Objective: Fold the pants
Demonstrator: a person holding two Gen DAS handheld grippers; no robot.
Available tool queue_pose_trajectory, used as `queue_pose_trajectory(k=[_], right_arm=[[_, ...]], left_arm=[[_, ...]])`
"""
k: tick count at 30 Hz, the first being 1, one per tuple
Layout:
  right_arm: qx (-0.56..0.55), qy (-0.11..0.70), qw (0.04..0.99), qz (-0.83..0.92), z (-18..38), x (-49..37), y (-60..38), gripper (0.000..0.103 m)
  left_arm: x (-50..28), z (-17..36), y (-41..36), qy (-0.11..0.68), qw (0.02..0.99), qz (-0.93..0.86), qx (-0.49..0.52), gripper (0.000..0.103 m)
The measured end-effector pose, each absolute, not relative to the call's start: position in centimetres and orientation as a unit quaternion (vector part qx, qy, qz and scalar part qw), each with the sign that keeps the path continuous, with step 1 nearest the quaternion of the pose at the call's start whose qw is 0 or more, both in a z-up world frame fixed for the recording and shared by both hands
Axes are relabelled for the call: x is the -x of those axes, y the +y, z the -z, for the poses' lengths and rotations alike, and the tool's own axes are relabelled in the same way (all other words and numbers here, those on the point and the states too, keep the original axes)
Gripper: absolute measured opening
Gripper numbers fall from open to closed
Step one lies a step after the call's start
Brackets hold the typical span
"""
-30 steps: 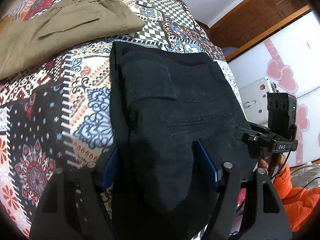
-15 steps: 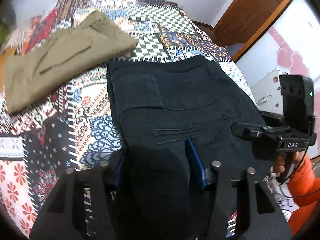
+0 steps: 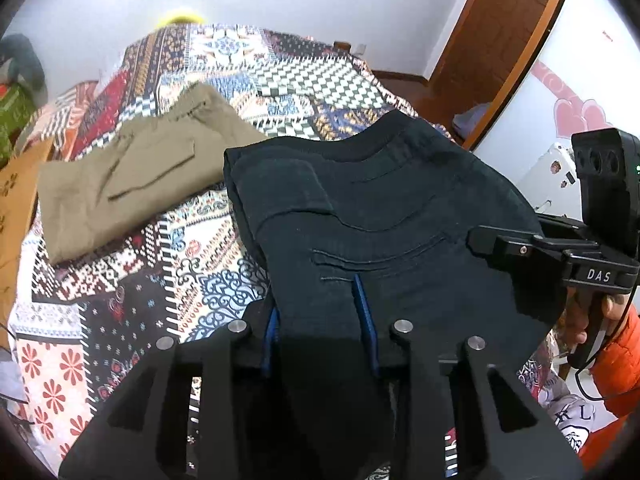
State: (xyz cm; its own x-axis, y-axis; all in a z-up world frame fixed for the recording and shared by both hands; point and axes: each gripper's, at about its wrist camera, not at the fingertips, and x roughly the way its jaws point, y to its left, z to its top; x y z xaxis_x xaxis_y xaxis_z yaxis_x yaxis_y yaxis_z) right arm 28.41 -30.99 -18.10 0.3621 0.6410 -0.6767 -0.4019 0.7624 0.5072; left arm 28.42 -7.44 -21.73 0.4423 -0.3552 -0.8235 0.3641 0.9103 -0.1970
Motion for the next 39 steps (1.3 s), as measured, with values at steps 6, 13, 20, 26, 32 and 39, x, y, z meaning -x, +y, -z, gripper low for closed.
queue_pose_trajectory(k=[6,13,20,26,32,39], right_arm=[[-0.122,0.440,0.828,-0.327,16.1,-28.7,-30.9,0.035],[-0.109,0.410,0.839,-0.341,13.9,-29.7,-29.8,0.035],[-0.090,0.379,0.848,-0.359,11.5,-31.5,-27.3,0.035],[-0.074,0.357,0.852,-0.377,10.6,-34.0,-24.3,0.035],[-0.075,0.350,0.847,-0.394,10.8,-36.9,-21.1,0.035],[-0.068,0.345,0.845,-0.402,11.4,-40.4,-17.3,0.035]], left_arm=[[-28.0,19.4,-6.8,0.454,0.866,0.209,0.002,0.033],[-28.5,16.2,-4.9,0.414,0.889,0.195,0.008,0.033],[-29.7,13.8,-2.3,0.382,0.908,0.172,0.015,0.033],[-31.7,12.8,1.3,0.367,0.918,0.148,0.032,0.033],[-34.3,12.6,4.5,0.359,0.926,0.115,0.036,0.033],[-38.2,13.7,7.9,0.360,0.926,0.099,0.053,0.033]])
